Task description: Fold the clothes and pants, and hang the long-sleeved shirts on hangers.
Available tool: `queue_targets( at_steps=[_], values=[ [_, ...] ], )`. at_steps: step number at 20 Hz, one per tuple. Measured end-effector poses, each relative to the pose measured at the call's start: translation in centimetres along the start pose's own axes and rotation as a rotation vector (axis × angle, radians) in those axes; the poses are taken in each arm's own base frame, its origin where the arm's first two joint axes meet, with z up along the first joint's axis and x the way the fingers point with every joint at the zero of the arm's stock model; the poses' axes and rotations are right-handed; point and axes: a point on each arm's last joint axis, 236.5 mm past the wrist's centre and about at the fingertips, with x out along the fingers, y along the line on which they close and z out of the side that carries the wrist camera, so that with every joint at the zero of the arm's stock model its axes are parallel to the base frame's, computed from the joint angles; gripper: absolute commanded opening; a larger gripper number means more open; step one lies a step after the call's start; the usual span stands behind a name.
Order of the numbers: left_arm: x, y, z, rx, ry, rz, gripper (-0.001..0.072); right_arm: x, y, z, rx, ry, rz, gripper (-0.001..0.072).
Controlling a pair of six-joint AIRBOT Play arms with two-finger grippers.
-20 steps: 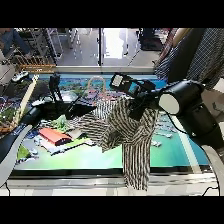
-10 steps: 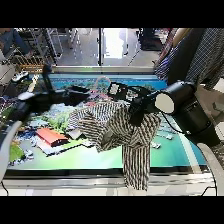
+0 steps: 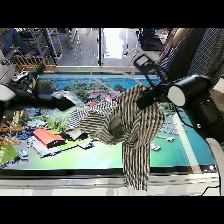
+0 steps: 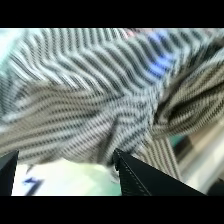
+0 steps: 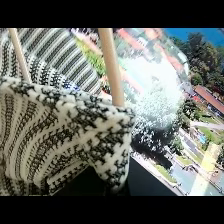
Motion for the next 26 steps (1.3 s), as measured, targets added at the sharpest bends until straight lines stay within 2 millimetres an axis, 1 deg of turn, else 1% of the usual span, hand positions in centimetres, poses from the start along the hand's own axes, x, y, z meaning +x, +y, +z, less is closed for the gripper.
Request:
queue_targets(
  at_steps=[2,4,5,6,7,9,10,11,12,13,14,15,16,17,19,20,23,24,26],
  values=[
    [4.5,-2.4,-3.3,-0.022,0.032,-0.093,0.0697,-1.4,-1.2,1.3,0.056,-0.051,-0.028,0.0053],
    [8.3,-3.8,-6.1,-0.034,0.051,-0.139,0.0697,-2.6,-1.8,2.1,0.091,-0.087,-0.039,0.0053],
    [9.7,-4.3,-7.2,-0.034,0.058,-0.153,0.0697,-3.1,-2.0,2.5,0.103,-0.101,-0.041,0.0054],
    [11.1,-4.5,-7.8,-0.038,0.052,-0.154,0.0698,-3.4,-2.2,2.7,0.111,-0.111,-0.044,0.0054],
    [12.1,-4.4,-8.0,-0.048,0.036,-0.148,0.0698,-3.7,-2.3,2.9,0.117,-0.121,-0.047,0.0054],
    [13.5,-4.1,-7.6,-0.077,-0.018,-0.141,0.0691,-4.0,-2.5,3.1,0.121,-0.130,-0.048,0.0054],
    [14.0,-4.1,-7.0,-0.088,-0.055,-0.144,0.0646,-4.1,-2.5,3.2,0.122,-0.135,-0.047,0.0054],
    [14.3,-4.2,-6.2,-0.095,-0.095,-0.151,0.0513,-4.1,-2.5,3.3,0.115,-0.136,-0.048,0.0054],
    [14.4,-4.3,-5.2,-0.098,-0.146,-0.160,0.0285,-4.2,-2.5,3.3,0.107,-0.137,-0.049,0.0054],
    [14.3,-4.8,-4.4,-0.097,-0.185,-0.182,0.0033,-4.2,-2.5,3.3,0.103,-0.139,-0.050,0.0054],
    [14.2,-5.3,-3.4,-0.097,-0.229,-0.205,0.0025,-4.3,-2.5,3.3,0.097,-0.139,-0.050,0.0054],
    [14.2,-5.4,-3.2,-0.096,-0.238,-0.209,0.0025,-4.3,-2.5,3.3,0.097,-0.139,-0.050,0.0054],
    [13.6,-5.9,-1.4,-0.105,-0.323,-0.239,0.0021,-4.4,-2.4,3.4,0.087,-0.141,-0.044,0.0053],
    [13.2,-5.6,-0.3,-0.125,-0.360,-0.240,0.0021,-4.5,-2.0,3.3,0.074,-0.138,-0.027,0.0053],
    [11.5,-4.4,2.9,-0.179,-0.449,-0.235,0.0020,-4.9,-0.5,3.1,0.039,-0.134,0.038,0.0053],
    [10.3,-3.1,5.1,-0.216,-0.503,-0.218,0.0020,-5.3,0.3,2.8,0.018,-0.130,0.072,0.0053],
    [6.8,-0.8,11.0,-0.277,-0.593,-0.208,0.0021,-6.1,1.9,2.0,-0.023,-0.108,0.140,0.0052],
    [5.9,0.0,12.5,-0.283,-0.594,-0.203,0.0021,-6.2,2.2,1.8,-0.031,-0.102,0.152,0.0052],
    [4.6,0.5,14.6,-0.279,-0.558,-0.216,0.0021,-6.3,2.4,1.3,-0.049,-0.085,0.163,0.0052]
  ],
)
